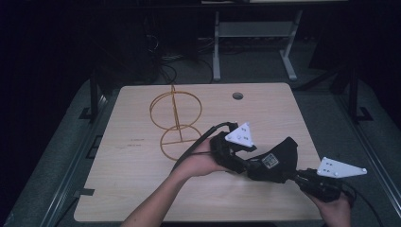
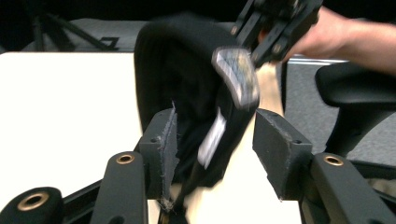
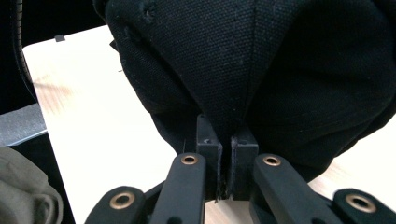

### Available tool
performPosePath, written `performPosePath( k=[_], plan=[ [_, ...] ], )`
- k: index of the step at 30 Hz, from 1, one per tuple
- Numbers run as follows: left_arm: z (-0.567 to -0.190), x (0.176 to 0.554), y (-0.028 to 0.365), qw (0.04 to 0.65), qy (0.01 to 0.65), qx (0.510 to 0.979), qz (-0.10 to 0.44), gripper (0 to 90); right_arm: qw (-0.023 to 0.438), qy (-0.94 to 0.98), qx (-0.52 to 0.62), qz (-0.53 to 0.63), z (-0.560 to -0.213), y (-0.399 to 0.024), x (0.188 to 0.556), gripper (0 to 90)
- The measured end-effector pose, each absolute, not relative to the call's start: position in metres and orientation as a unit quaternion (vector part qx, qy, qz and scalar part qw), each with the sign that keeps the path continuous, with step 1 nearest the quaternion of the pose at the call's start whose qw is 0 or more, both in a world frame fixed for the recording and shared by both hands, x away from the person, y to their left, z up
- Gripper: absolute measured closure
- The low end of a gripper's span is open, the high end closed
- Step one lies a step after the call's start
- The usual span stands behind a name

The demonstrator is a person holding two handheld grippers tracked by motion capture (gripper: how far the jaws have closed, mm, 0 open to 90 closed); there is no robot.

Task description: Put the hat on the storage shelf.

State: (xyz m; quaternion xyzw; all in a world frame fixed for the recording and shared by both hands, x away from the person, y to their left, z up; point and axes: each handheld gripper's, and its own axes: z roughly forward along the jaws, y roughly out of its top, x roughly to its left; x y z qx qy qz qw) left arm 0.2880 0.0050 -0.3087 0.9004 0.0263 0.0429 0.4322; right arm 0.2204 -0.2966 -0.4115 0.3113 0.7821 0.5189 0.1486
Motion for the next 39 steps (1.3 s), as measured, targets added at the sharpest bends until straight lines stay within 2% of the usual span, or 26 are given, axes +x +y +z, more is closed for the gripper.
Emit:
performPosePath(
  k=[10,20,39],
  plan=[
    [-0.329,0.282,0.055,0.441,0.073,0.892,0.062,44.9,0.151,0.789,0.303,0.512,-0.398,-0.296,0.229,85.9],
    [-0.362,0.277,0.092,0.428,0.105,0.895,0.069,42.6,0.159,0.800,0.292,0.499,-0.366,-0.304,0.242,85.9],
    [-0.401,0.273,0.120,0.411,0.144,0.897,0.078,38.6,0.154,0.810,0.280,0.491,-0.336,-0.299,0.265,85.9]
  ],
)
